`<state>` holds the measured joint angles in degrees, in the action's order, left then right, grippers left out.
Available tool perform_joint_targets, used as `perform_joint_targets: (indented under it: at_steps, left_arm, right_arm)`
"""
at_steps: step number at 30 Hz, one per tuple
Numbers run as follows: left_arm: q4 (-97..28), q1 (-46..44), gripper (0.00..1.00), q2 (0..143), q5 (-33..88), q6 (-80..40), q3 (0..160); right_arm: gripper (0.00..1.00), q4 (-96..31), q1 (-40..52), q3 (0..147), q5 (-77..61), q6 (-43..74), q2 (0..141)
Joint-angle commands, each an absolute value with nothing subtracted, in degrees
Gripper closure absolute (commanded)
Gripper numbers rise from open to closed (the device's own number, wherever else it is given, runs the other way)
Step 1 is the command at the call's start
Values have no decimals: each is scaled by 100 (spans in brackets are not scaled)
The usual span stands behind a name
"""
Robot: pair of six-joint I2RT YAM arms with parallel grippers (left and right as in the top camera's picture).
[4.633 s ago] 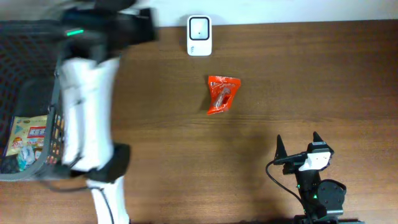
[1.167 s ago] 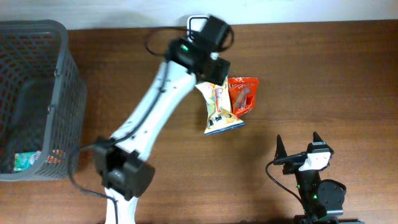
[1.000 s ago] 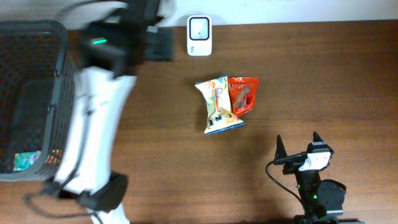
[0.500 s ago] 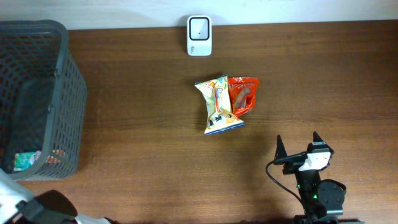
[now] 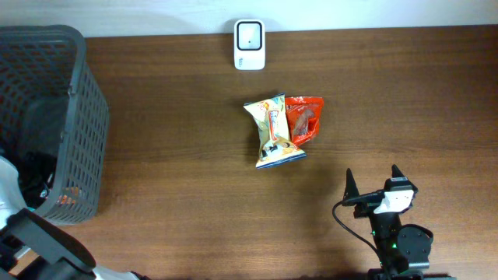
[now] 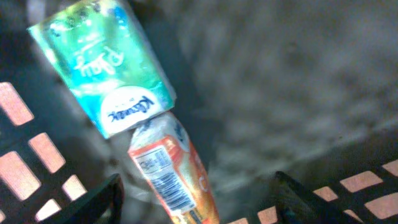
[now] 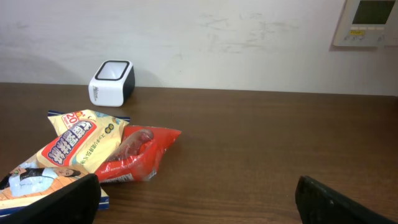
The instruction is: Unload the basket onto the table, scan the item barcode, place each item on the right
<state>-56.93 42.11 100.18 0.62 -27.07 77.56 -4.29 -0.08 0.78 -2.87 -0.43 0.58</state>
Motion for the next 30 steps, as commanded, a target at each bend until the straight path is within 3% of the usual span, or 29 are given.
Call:
perform_joint_targets:
  at_steps: [1,4,7,10,15,24,25,26,27,30]
  left_arm:
    - [-6202,4202,31,9789,-237,-2661,8530]
    - [-6855,4080,37,9730,-233,-2399,9692]
    - [-7122,3787,35,9745,-303,-2401,9795]
    - [-6945,3691,33,9791,-972,-2956,9177]
    - [-5824,3691,39,9845,-926,-2954,7596]
    - [-5054,3691,43,9845,-843,-3389,6652]
    - [-4831,3691,49,9845,-840,-3387,6528]
    - [-4707,3691,61,9845,-843,-3385,6486]
    - [-4670,3691,82,9845,-840,-3385,6486]
    - [-4639,3691,100,9832,-834,-3385,6563]
  right_arm:
    - [1,-434,-40,32,-296,-40,19]
    - [1,-434,-40,32,-296,-40,19]
    - [1,-434,-40,32,-296,-40,19]
    - [1,-434,-40,32,-296,-40,19]
    - [1,-434,-40,32,-296,-40,19]
    - [1,-434,-40,32,-296,-40,19]
    - [2,-434,-40,32,-296,-40,19]
    - [1,-434,-40,32,-296,-40,19]
    - [2,-434,-40,32,-296,-40,19]
    - [2,-434,-40,32,-296,-40,19]
